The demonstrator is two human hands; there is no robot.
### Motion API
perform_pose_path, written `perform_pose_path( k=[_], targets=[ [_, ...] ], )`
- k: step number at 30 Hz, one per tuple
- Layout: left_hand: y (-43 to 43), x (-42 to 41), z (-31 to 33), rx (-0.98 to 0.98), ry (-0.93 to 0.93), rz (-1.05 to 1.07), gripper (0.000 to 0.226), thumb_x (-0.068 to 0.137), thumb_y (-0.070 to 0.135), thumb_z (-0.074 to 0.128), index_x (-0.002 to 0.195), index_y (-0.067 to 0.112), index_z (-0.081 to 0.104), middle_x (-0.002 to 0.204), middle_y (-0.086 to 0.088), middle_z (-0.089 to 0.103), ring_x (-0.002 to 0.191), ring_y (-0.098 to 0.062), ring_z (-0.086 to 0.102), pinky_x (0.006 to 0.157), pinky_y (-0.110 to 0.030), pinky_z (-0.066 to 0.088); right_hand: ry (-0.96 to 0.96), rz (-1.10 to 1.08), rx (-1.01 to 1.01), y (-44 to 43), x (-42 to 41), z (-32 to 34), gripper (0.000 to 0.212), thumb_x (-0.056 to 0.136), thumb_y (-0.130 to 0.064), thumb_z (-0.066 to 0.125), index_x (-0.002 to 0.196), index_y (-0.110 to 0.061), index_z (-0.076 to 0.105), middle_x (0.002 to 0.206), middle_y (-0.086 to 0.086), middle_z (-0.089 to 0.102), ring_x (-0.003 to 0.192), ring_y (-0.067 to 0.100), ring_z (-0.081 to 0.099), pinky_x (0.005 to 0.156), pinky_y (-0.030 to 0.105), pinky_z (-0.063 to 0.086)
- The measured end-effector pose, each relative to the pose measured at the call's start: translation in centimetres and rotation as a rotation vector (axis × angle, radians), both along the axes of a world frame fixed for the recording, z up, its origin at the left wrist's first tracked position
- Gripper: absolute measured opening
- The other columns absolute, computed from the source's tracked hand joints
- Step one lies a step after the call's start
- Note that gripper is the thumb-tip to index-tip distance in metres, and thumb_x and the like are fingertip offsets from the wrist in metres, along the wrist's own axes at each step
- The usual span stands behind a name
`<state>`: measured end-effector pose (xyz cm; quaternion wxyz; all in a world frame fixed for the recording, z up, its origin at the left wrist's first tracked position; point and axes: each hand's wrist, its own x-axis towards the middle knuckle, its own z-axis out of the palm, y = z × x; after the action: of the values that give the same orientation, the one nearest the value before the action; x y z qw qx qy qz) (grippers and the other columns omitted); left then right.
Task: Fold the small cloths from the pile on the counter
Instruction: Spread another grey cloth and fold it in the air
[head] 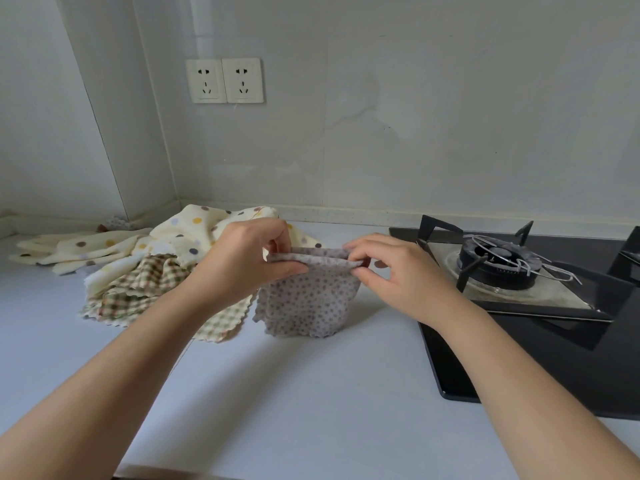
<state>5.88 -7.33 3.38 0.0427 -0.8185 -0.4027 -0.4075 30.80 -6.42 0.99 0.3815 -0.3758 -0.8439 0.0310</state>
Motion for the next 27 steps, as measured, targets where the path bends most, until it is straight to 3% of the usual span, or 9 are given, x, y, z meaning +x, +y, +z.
perform_pose_path(
  k=[4, 9, 12, 15, 18, 21, 24, 26, 27],
  targets=[
    [0.1, -0.1, 0.0, 0.008, -0.027, -0.008, 0.034, 0.065, 0.045, 0.074, 0.066, 0.015, 0.057, 0.065, 0.009, 0.059, 0.071, -0.001, 0.053, 0.065, -0.013, 0.04, 0.045, -0.041, -0.031, 0.2, 0.1, -0.2, 0.011, 0.086, -0.033, 0.058, 0.081, -0.024, 0.061, 0.092, -0.013, 0.066, 0.086, 0.011, 0.059, 0.077, 0.043, 0.051],
    [-0.2, 0.5, 0.1, -0.029, -0.157, 0.012, 0.038, 0.063, 0.041, 0.08, 0.062, 0.014, 0.053, 0.062, -0.003, 0.06, 0.067, -0.017, 0.052, 0.059, -0.021, 0.038, 0.244, 0.031, -0.103, -0.3, -0.4, 0.0, 0.013, 0.087, -0.016, 0.071, 0.077, -0.01, 0.066, 0.08, -0.006, 0.069, 0.078, 0.008, 0.064, 0.07, 0.023, 0.055],
    [-0.3, 0.9, 0.4, -0.115, -0.274, 0.03, 0.043, 0.061, 0.049, 0.075, 0.059, 0.013, 0.051, 0.055, 0.002, 0.053, 0.053, -0.009, 0.043, 0.052, -0.02, 0.035, 0.397, 0.129, -0.297, -0.3, -0.9, -0.1, 0.011, 0.088, -0.007, 0.068, 0.079, -0.01, 0.062, 0.073, -0.012, 0.064, 0.074, 0.005, 0.063, 0.069, 0.028, 0.057],
    [-0.6, 1.4, 1.0, -0.385, -0.499, -0.035, 0.046, 0.058, 0.049, 0.076, 0.055, 0.017, 0.043, 0.052, 0.004, 0.043, 0.051, -0.007, 0.038, 0.049, -0.02, 0.032, 0.722, 0.316, -0.632, -0.2, -1.6, -0.3, 0.014, 0.094, -0.002, 0.056, 0.083, -0.01, 0.056, 0.073, -0.004, 0.064, 0.069, 0.011, 0.061, 0.063, 0.028, 0.056],
    [-0.7, 1.6, 1.2, -0.724, -0.818, -0.162, 0.035, 0.071, 0.046, 0.072, 0.063, 0.017, 0.054, 0.06, -0.001, 0.054, 0.056, -0.016, 0.05, 0.056, -0.027, 0.041, 0.926, 0.421, -0.953, -0.1, -2.6, -0.9, 0.022, 0.096, 0.004, 0.043, 0.084, -0.012, 0.054, 0.075, 0.002, 0.063, 0.064, 0.012, 0.059, 0.055, 0.025, 0.053],
    [-0.8, 1.3, 1.0, -0.894, -0.918, -0.195, 0.038, 0.086, 0.05, 0.06, 0.071, 0.015, 0.061, 0.074, -0.004, 0.058, 0.065, -0.021, 0.05, 0.063, -0.027, 0.038, 0.891, 0.36, -1.047, 0.4, -3.1, -1.9, 0.033, 0.091, 0.013, 0.033, 0.081, -0.01, 0.053, 0.076, 0.005, 0.061, 0.065, 0.013, 0.058, 0.057, 0.027, 0.054],
    [-1.4, 1.6, 0.9, -0.968, -0.951, -0.333, 0.029, 0.096, 0.027, 0.052, 0.077, 0.009, 0.066, 0.066, 0.0, 0.065, 0.056, -0.008, 0.06, 0.052, -0.018, 0.047, 0.618, 0.189, -0.883, 0.7, -3.1, -2.3, 0.039, 0.087, 0.017, 0.034, 0.076, -0.015, 0.055, 0.079, -0.003, 0.059, 0.077, 0.01, 0.055, 0.077, 0.029, 0.053],
    [-2.0, 2.1, 1.4, -0.977, -0.989, -0.365, 0.016, 0.091, 0.015, 0.056, 0.08, 0.006, 0.063, 0.06, 0.001, 0.065, 0.051, -0.005, 0.061, 0.047, -0.017, 0.05, 0.582, 0.129, -0.84, 0.7, -3.2, -2.2, 0.042, 0.086, 0.017, 0.032, 0.072, -0.017, 0.054, 0.074, -0.003, 0.055, 0.071, 0.008, 0.052, 0.066, 0.021, 0.049],
    [-2.3, 2.1, 1.6, -0.979, -1.017, -0.378, 0.009, 0.084, 0.014, 0.061, 0.079, 0.006, 0.062, 0.059, 0.001, 0.064, 0.049, -0.005, 0.06, 0.047, -0.017, 0.05, 0.653, 0.144, -0.887, 0.6, -3.1, -1.9, 0.043, 0.086, 0.015, 0.031, 0.069, -0.017, 0.053, 0.069, -0.001, 0.053, 0.064, 0.01, 0.051, 0.057, 0.019, 0.046]
  ],
)
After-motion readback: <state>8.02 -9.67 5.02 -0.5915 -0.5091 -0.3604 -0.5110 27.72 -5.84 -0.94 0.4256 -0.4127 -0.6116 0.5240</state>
